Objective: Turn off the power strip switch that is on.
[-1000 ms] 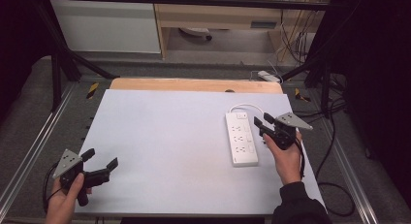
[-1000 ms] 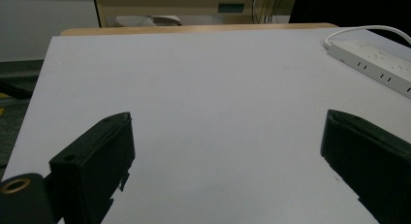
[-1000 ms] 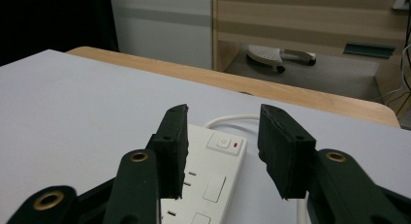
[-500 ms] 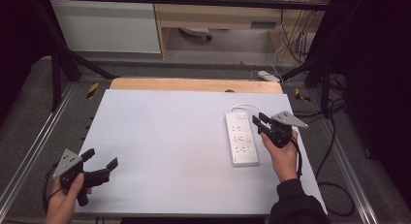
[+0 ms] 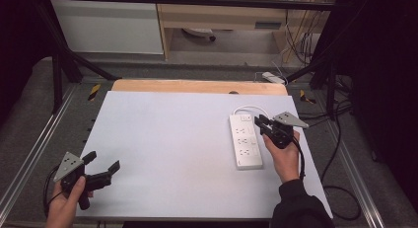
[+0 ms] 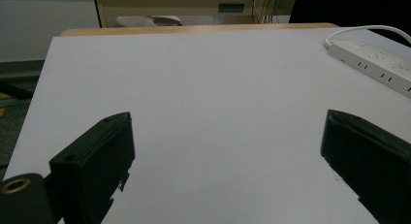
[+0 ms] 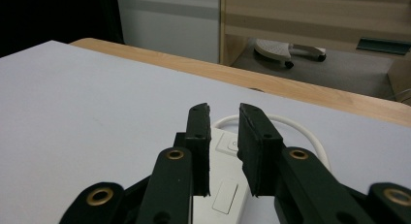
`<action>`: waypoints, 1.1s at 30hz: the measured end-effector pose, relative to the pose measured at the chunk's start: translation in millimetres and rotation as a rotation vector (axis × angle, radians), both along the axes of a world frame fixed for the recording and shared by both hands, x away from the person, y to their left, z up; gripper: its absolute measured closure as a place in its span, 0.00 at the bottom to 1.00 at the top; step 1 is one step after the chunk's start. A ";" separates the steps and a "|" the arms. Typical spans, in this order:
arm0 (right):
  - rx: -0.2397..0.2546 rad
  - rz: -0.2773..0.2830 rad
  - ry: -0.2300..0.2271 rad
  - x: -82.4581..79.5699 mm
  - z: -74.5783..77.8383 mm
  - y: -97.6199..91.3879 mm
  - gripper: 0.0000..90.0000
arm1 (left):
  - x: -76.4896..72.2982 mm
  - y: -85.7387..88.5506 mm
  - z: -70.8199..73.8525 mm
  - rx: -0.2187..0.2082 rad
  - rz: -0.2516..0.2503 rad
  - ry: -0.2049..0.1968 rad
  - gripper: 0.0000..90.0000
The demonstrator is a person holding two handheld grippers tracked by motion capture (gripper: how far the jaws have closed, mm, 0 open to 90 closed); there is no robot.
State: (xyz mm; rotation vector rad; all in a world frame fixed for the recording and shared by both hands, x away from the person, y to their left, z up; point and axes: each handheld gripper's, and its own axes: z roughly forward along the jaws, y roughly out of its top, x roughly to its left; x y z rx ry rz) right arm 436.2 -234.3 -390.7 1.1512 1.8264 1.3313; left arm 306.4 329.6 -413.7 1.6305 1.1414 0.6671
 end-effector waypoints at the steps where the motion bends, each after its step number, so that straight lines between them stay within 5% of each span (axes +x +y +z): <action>1: 0.001 0.002 0.002 0.6 -0.5 0.3 0.85 | 0.0 0.0 0.1 0.000 0.000 0.000 0.06; 12: -0.018 0.017 0.018 4.5 -5.9 2.1 0.97 | -0.2 0.0 0.3 0.001 -0.003 -0.002 0.06; 33: -0.071 0.030 0.092 8.2 -20.3 4.9 1.00 | -0.4 -0.3 0.4 0.002 -0.005 -0.002 0.06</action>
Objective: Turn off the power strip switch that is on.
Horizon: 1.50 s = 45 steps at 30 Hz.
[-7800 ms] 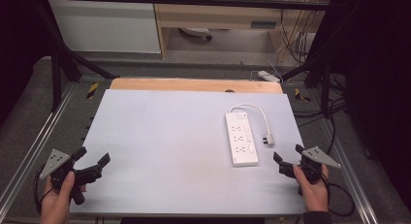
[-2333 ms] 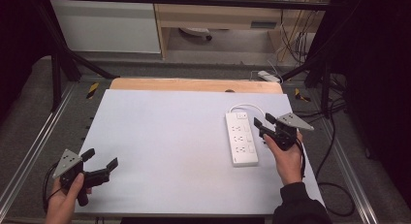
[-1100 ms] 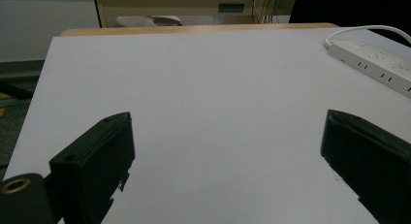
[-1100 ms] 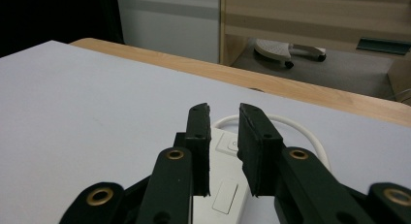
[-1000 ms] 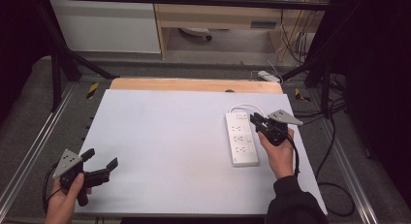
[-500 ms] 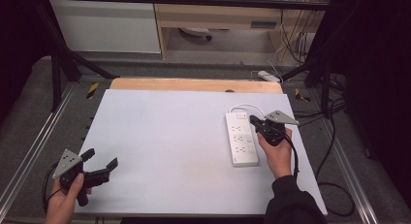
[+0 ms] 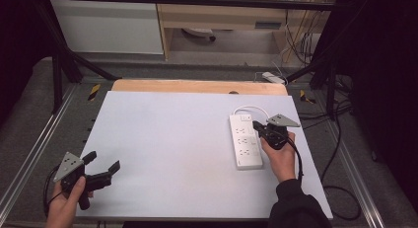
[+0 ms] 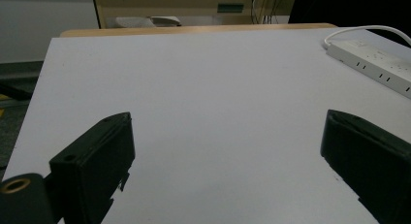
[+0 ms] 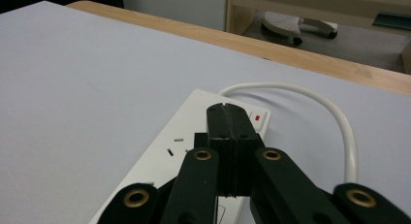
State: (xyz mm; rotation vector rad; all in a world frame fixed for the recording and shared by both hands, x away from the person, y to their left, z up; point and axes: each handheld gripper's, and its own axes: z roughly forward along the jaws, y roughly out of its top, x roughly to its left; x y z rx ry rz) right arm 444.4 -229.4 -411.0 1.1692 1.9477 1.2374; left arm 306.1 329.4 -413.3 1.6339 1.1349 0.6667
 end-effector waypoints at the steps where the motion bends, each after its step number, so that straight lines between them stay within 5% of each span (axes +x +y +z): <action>1: -0.003 0.001 0.002 0.3 -0.9 0.0 1.00 | -0.1 -0.1 0.0 -0.002 0.001 0.001 0.06; 45: -0.076 0.016 0.122 -8.3 -23.4 -3.0 1.00 | 0.0 -0.5 0.1 0.001 -0.009 -0.001 0.06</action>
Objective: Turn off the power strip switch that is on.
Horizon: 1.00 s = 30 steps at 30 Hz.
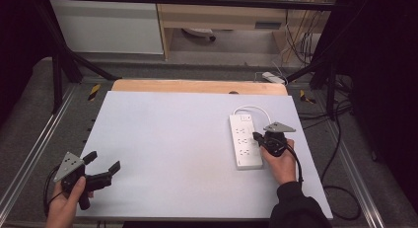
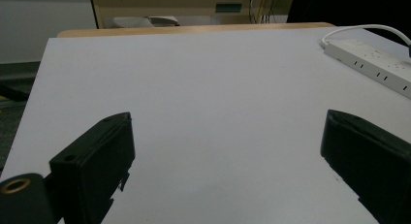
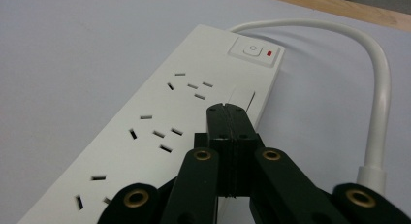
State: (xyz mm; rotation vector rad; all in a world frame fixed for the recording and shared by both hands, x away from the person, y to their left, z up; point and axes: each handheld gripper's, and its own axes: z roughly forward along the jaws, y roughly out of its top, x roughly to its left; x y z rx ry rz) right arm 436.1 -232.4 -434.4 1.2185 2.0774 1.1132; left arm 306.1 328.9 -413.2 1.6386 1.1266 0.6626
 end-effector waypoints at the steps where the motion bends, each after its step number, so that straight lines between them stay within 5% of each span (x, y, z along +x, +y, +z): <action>1: 0.000 0.001 0.000 -0.3 0.0 0.4 1.00 | 0.0 -0.2 0.0 -0.002 0.001 -0.001 0.06; 30: -0.035 0.015 0.026 -7.7 -5.0 3.5 1.00 | -0.6 -1.3 0.6 0.007 -0.010 -0.005 0.06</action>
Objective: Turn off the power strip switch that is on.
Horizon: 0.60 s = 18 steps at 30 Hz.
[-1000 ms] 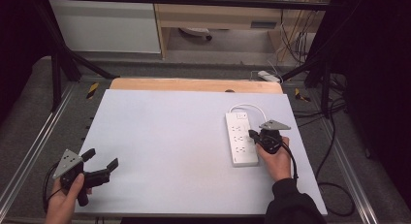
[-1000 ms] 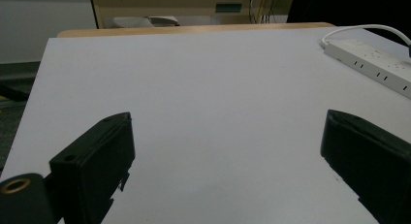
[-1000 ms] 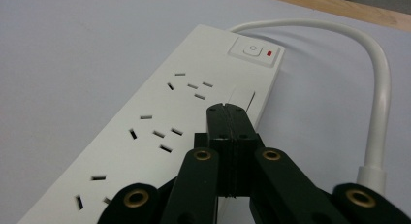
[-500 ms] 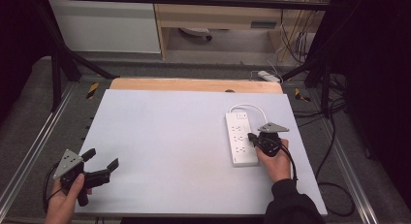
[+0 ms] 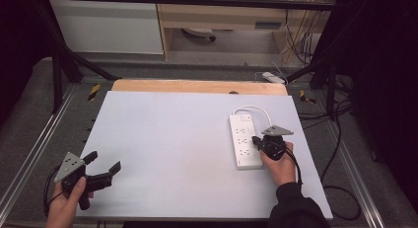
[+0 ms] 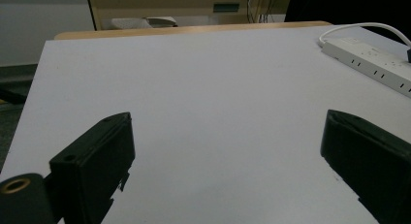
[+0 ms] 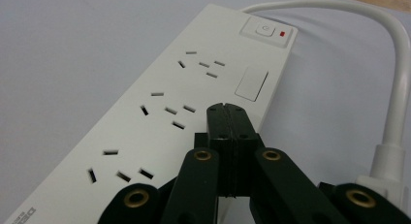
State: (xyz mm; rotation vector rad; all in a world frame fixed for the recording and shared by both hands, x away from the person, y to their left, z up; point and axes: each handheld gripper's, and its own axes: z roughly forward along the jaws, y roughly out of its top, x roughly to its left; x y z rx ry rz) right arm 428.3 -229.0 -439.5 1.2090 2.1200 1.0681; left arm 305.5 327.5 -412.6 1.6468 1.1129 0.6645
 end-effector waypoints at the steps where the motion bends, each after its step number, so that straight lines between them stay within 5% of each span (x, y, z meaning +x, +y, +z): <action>1: 0.000 0.000 0.000 0.0 0.0 0.0 1.00 | 0.0 0.0 0.0 0.000 0.000 0.000 0.06; 18: 0.013 -0.003 -0.013 -1.1 -2.2 1.3 1.00 | -0.3 -0.9 -0.1 0.009 -0.004 0.000 0.06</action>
